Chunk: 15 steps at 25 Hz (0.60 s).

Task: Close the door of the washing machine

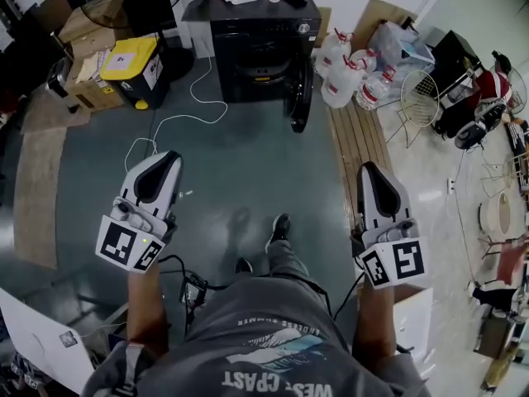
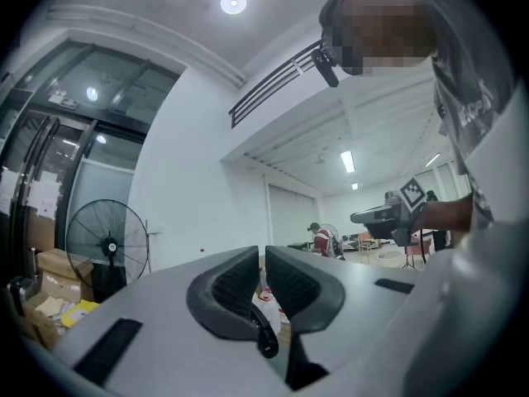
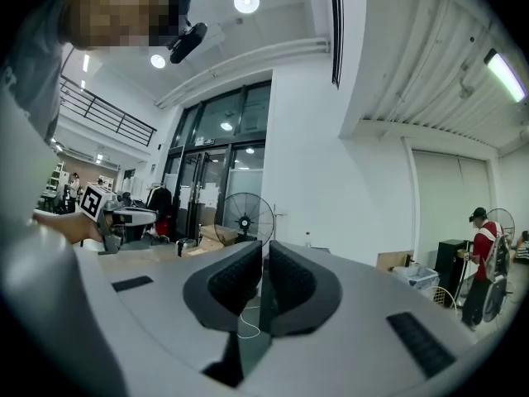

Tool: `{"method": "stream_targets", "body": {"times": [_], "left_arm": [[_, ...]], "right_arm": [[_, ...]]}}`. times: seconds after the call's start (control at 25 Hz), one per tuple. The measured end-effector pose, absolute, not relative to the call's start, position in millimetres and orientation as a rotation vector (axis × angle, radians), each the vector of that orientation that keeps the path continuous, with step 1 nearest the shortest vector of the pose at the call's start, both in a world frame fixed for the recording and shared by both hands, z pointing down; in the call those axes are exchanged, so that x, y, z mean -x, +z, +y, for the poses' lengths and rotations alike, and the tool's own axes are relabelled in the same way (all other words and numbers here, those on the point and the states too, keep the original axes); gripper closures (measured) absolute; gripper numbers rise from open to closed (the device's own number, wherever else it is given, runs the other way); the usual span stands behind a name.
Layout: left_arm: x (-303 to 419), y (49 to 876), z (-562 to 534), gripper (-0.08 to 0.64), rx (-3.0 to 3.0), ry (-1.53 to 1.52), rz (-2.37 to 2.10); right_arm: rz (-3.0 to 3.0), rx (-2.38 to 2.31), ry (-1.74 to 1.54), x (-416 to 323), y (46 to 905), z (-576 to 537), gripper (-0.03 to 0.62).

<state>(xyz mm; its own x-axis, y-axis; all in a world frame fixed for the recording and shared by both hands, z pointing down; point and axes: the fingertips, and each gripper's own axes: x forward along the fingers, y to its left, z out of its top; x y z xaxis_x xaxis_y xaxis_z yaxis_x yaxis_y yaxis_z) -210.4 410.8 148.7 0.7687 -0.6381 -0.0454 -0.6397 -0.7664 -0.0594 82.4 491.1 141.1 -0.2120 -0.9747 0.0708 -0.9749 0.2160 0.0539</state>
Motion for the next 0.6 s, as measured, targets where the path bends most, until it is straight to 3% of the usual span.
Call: {"method": "stream_targets", "body": {"times": [0.6], "left_arm": [[144, 165, 303, 0.522, 2.851, -0.045, 1.165]], "right_arm": [[-2.487, -1.785, 0.071, -150, 166, 349, 0.56]]}}
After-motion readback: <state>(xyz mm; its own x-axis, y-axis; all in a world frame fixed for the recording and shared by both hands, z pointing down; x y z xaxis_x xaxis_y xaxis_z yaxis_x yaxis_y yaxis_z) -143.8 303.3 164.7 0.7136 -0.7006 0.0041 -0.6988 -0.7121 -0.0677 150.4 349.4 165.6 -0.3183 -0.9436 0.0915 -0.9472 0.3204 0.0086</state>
